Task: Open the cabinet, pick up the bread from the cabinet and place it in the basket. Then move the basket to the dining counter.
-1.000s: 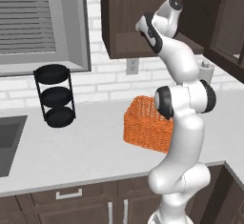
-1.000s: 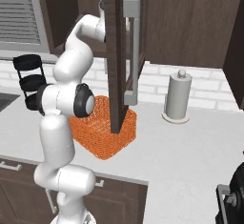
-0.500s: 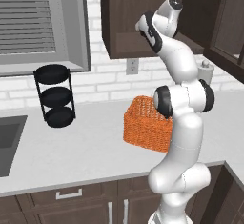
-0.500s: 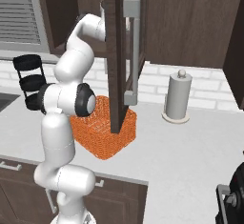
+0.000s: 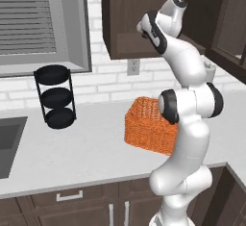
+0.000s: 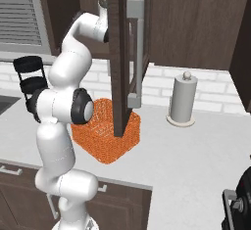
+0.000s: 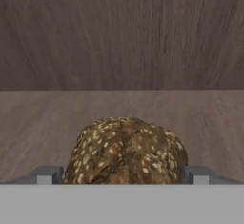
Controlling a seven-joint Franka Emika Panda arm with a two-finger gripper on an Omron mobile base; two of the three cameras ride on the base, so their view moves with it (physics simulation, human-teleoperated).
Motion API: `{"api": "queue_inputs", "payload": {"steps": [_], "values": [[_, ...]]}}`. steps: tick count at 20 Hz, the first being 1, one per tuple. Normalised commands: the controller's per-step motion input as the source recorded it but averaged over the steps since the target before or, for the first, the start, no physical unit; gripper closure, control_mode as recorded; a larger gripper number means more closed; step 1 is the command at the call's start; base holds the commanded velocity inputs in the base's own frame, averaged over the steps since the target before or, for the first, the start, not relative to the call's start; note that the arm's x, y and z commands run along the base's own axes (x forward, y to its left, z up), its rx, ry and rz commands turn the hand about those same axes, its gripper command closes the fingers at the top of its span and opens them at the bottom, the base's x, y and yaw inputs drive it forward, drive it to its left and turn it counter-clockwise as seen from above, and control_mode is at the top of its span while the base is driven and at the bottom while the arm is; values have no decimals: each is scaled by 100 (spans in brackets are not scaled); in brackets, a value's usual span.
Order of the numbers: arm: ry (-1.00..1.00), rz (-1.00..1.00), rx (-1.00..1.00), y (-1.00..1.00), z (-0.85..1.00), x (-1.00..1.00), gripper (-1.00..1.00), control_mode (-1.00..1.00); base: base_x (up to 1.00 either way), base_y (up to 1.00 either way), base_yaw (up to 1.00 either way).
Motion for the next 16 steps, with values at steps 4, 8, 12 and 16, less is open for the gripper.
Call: {"api": "queue_inputs", "payload": {"steps": [4,8,12,16], "values": [[-10,0,0,8,-15,-74,100,-100,0,0,0],[-25,0,0,0,-14,-99,100,-100,0,0,0],[-23,0,3,0,20,-91,100,-100,0,0,0],[-17,0,5,0,45,-98,100,-100,0,0,0]]}}
